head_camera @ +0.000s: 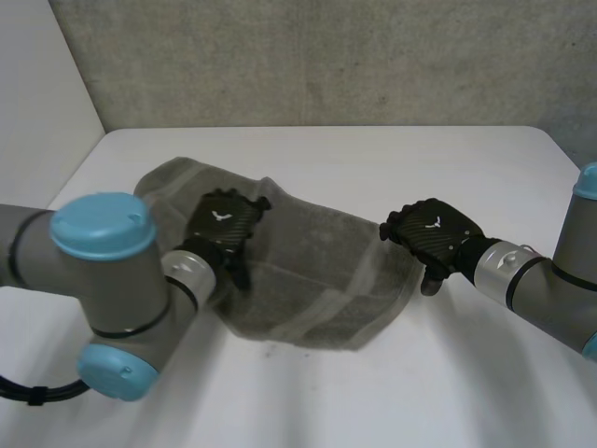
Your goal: Fold the towel.
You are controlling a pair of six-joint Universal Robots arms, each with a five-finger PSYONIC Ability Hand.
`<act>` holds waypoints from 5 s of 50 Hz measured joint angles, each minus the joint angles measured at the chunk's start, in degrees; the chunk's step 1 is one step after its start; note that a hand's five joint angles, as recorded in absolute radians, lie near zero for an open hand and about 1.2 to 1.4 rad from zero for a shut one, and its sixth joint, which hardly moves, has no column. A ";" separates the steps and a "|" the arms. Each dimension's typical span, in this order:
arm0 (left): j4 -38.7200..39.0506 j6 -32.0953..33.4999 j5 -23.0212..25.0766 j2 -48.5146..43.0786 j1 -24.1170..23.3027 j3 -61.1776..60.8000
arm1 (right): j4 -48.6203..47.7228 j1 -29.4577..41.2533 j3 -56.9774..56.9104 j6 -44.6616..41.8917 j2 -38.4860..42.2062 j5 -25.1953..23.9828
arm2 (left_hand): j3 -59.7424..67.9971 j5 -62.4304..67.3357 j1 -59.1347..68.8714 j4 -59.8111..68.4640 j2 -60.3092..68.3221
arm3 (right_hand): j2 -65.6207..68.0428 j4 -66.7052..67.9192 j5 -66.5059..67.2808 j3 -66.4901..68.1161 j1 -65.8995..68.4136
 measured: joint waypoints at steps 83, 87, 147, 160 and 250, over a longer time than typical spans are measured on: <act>-5.67 -0.16 17.97 8.41 23.67 -12.45 | 0.02 -11.65 3.87 1.39 -7.04 6.97 | -3.51 -2.78 -3.76 -3.66 0.00 | 52.29 54.21 55.32 53.86 53.22; -5.67 -0.15 18.02 7.93 23.37 -12.48 | -0.10 -11.66 3.55 1.47 -6.18 7.00 | -3.48 -2.76 -3.60 -3.56 0.00 | 52.29 54.20 55.33 53.86 53.28; -4.77 7.84 13.25 -16.10 13.87 14.63 | -1.12 -11.20 3.83 2.01 -4.08 6.65 | 50.23 50.17 49.55 50.27 28.60 | 52.29 54.21 55.83 53.86 53.34; -7.66 8.59 13.51 -3.97 13.85 13.20 | 0.74 -10.74 0.34 3.83 -8.99 7.08 | 54.64 53.91 52.92 54.63 33.02 | 52.29 54.21 55.83 53.86 53.34; -8.60 -1.42 10.58 2.20 15.05 4.06 | 38.47 -3.07 -48.51 -0.59 20.64 7.16 | 54.87 54.42 53.20 54.87 33.21 | 52.29 54.63 55.84 54.13 53.66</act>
